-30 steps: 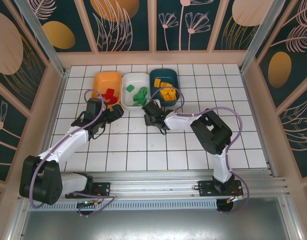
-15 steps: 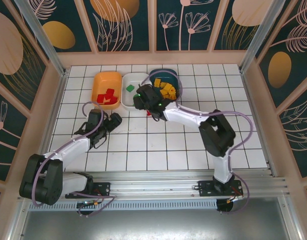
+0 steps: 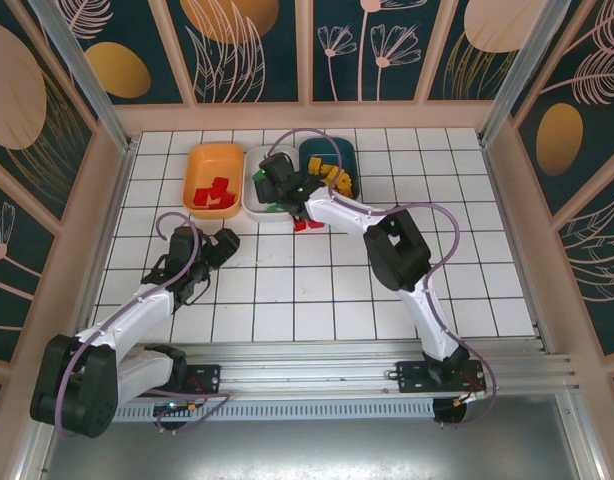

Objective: Sort the legos into containers by color

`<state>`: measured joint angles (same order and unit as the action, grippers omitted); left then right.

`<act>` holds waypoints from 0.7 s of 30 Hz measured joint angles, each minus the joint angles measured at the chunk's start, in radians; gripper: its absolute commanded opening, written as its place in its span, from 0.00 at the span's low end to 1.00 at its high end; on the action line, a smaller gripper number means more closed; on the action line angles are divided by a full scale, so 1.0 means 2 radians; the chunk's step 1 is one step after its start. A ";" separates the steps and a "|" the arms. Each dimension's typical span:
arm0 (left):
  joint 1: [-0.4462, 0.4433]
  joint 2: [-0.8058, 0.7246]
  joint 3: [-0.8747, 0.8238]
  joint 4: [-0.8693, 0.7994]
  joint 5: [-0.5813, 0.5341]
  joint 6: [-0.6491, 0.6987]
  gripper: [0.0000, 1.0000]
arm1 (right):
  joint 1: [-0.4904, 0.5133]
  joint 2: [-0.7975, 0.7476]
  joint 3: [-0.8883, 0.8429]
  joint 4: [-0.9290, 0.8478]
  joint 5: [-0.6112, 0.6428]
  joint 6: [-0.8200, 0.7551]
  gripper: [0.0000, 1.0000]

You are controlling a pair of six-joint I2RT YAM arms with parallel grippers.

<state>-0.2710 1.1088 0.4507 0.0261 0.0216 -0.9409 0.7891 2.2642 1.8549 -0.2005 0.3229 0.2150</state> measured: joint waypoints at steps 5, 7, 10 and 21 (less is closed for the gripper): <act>0.000 0.002 0.000 0.005 0.002 0.000 0.98 | 0.002 -0.084 -0.103 0.019 0.019 0.010 0.80; 0.000 0.002 0.000 0.010 0.003 0.000 0.99 | 0.002 -0.125 -0.156 0.028 0.031 0.020 0.77; 0.000 0.002 -0.005 0.018 0.004 0.000 0.99 | 0.002 -0.170 -0.223 0.040 0.046 0.042 0.72; 0.000 0.010 -0.013 0.028 0.024 0.000 0.99 | -0.026 -0.182 -0.303 0.041 0.019 0.082 0.69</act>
<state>-0.2710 1.1297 0.4252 0.0830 0.0700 -0.9413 0.7380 1.9011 1.2480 -0.1188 0.3603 0.3782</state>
